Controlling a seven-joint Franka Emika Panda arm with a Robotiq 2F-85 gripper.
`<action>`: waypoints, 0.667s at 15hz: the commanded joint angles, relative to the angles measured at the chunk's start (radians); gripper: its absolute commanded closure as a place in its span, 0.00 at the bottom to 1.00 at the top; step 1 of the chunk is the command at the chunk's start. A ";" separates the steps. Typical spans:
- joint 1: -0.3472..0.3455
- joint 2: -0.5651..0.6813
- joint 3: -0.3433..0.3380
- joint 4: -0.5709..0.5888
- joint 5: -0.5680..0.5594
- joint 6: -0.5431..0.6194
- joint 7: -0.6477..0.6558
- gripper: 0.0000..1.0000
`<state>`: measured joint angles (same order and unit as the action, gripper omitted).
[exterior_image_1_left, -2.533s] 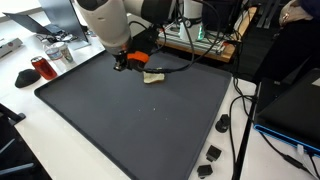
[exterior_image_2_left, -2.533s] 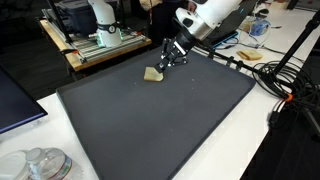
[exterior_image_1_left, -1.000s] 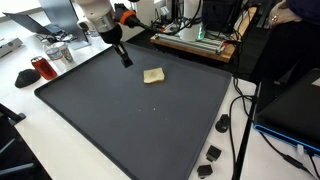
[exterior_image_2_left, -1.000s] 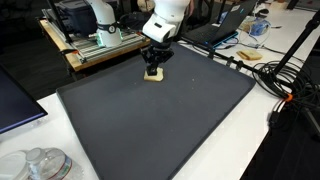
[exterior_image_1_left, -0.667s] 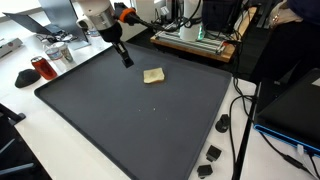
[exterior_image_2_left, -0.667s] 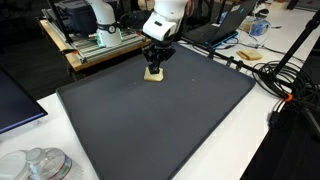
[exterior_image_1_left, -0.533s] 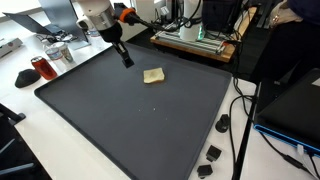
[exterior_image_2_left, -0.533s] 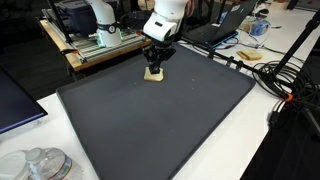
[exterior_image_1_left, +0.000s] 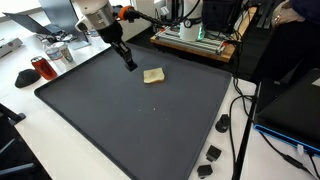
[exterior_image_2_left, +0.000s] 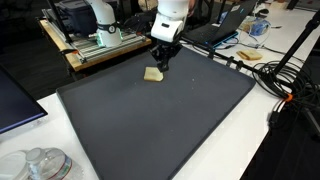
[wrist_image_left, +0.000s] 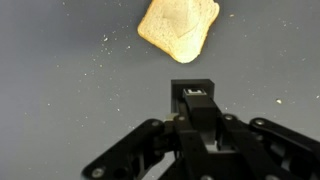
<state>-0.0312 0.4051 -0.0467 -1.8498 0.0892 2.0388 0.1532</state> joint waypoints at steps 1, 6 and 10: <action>-0.044 0.077 0.039 0.075 0.094 -0.023 -0.147 0.95; -0.089 0.159 0.074 0.135 0.158 -0.037 -0.325 0.95; -0.142 0.224 0.106 0.180 0.199 -0.055 -0.478 0.95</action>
<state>-0.1199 0.5773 0.0236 -1.7297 0.2406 2.0245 -0.2124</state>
